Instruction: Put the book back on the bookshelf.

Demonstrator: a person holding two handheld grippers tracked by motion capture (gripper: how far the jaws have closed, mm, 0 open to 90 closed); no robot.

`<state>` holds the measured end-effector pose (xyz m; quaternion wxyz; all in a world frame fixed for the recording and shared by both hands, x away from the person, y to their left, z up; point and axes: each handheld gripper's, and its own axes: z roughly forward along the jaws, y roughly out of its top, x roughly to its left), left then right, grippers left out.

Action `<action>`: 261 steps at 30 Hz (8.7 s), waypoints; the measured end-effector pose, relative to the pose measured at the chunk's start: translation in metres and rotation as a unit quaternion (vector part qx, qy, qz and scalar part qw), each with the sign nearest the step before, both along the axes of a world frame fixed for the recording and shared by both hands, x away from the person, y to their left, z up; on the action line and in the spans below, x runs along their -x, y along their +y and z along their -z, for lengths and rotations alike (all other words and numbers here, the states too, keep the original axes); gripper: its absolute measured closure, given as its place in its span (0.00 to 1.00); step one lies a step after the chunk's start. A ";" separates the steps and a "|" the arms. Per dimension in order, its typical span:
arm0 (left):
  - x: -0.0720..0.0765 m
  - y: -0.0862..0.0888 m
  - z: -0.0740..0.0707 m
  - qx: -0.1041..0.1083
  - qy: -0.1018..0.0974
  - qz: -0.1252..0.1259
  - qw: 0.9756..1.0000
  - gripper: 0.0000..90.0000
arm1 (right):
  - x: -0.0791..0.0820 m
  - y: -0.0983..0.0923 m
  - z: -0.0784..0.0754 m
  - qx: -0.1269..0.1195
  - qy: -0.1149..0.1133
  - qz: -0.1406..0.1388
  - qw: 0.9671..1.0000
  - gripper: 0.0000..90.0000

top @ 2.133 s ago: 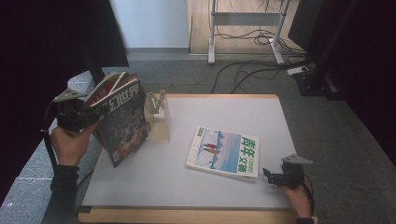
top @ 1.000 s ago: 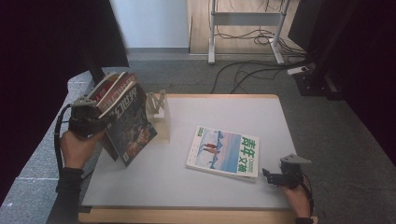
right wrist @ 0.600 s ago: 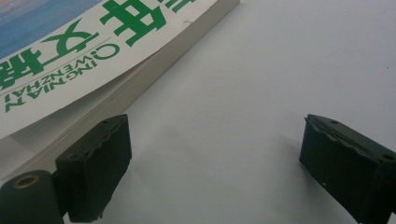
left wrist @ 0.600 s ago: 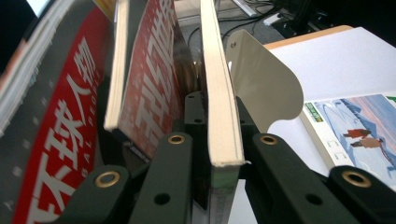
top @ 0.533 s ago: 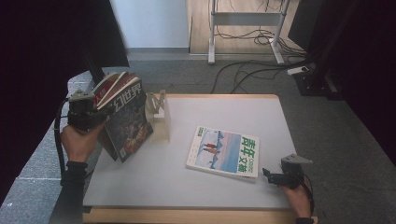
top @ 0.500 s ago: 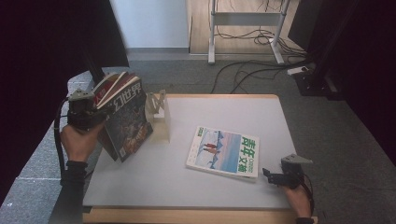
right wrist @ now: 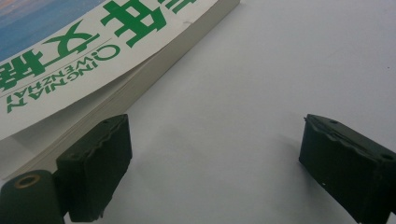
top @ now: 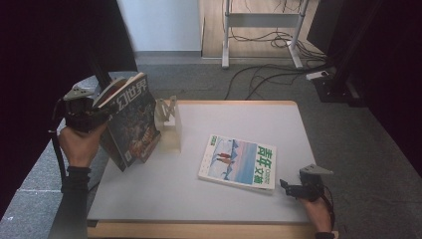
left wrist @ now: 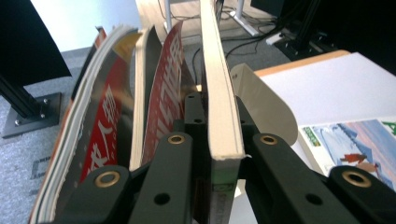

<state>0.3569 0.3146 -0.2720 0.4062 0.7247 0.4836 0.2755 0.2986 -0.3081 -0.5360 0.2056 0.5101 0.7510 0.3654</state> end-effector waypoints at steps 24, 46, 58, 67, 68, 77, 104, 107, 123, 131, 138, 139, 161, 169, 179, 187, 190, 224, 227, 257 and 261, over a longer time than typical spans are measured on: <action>-0.001 -0.009 0.055 0.017 -0.001 0.026 1.000 0.91 | 0.000 0.000 0.000 -0.001 -0.001 0.000 1.000 0.11; 0.031 0.002 0.083 0.007 0.021 0.033 0.999 0.76 | 0.000 0.006 0.001 0.027 0.003 -0.004 1.000 0.11; 0.034 0.007 0.126 0.019 0.054 0.026 0.998 0.89 | 0.000 0.006 0.001 0.027 0.003 -0.004 1.000 0.11; 0.020 0.000 0.126 0.016 0.050 0.013 0.999 0.91 | 0.000 0.006 0.001 0.026 0.003 -0.004 1.000 0.11; 0.018 -0.001 0.126 0.017 0.048 0.011 0.999 0.91 | 0.000 0.006 0.001 0.026 0.003 -0.004 1.000 0.11; 0.002 -0.009 0.128 0.020 0.043 -0.004 0.999 0.91 | 0.000 0.006 0.001 0.025 0.004 -0.004 1.000 0.11; 0.045 -0.020 0.139 0.010 0.038 0.090 0.995 0.29 | 0.000 0.006 0.001 0.026 0.003 -0.003 1.000 0.11; 0.045 -0.032 0.141 0.022 0.041 0.125 0.991 0.20 | 0.000 0.006 0.001 0.026 0.003 -0.003 1.000 0.11; 0.028 -0.112 0.177 -0.014 0.082 0.246 0.966 0.03 | 0.002 0.003 -0.001 0.018 0.000 0.001 1.000 0.07; 0.016 -0.149 0.195 -0.030 0.097 0.280 0.955 0.00 | -0.004 0.008 -0.021 0.024 -0.018 -0.004 1.000 0.03; 0.003 -0.172 0.210 -0.043 0.118 0.298 0.946 0.00 | -0.021 0.026 -0.034 0.031 -0.029 -0.028 0.999 0.01; 0.001 -0.175 0.212 -0.044 0.118 0.300 0.946 0.00 | -0.024 0.029 -0.034 0.033 -0.029 -0.032 0.999 0.00; -0.015 -0.198 0.250 -0.028 0.143 0.310 0.939 0.00 | -0.102 0.058 -0.013 0.024 0.000 -0.068 0.997 0.00; -0.016 -0.211 0.255 -0.052 0.144 0.315 0.937 0.00 | -0.117 0.057 -0.011 0.007 0.018 -0.079 0.997 0.00; -0.014 -0.213 0.254 -0.041 0.148 0.302 0.941 0.01 | -0.122 0.054 -0.006 -0.022 0.022 -0.082 0.996 0.00; -0.008 -0.215 0.254 -0.043 0.151 0.291 0.944 0.01 | -0.121 0.053 -0.005 -0.025 0.021 -0.087 0.996 0.00; -0.005 -0.215 0.252 -0.046 0.159 0.288 0.943 0.01 | -0.119 0.054 -0.005 -0.024 0.019 -0.090 0.995 0.00; 0.059 -0.176 0.239 -0.067 0.183 0.316 0.929 0.00 | -0.055 0.089 -0.006 -0.019 0.014 -0.113 0.993 0.00; 0.052 -0.170 0.228 -0.058 0.153 0.301 0.940 0.00 | -0.050 0.090 -0.010 0.003 0.007 -0.115 0.993 0.00; -0.056 -0.217 0.222 -0.070 0.154 0.340 0.925 0.00 | 0.043 0.080 -0.017 0.005 0.005 -0.137 0.990 0.00; -0.063 -0.220 0.230 -0.069 0.160 0.344 0.923 0.00 | 0.051 0.084 -0.014 0.002 0.008 -0.145 0.989 0.00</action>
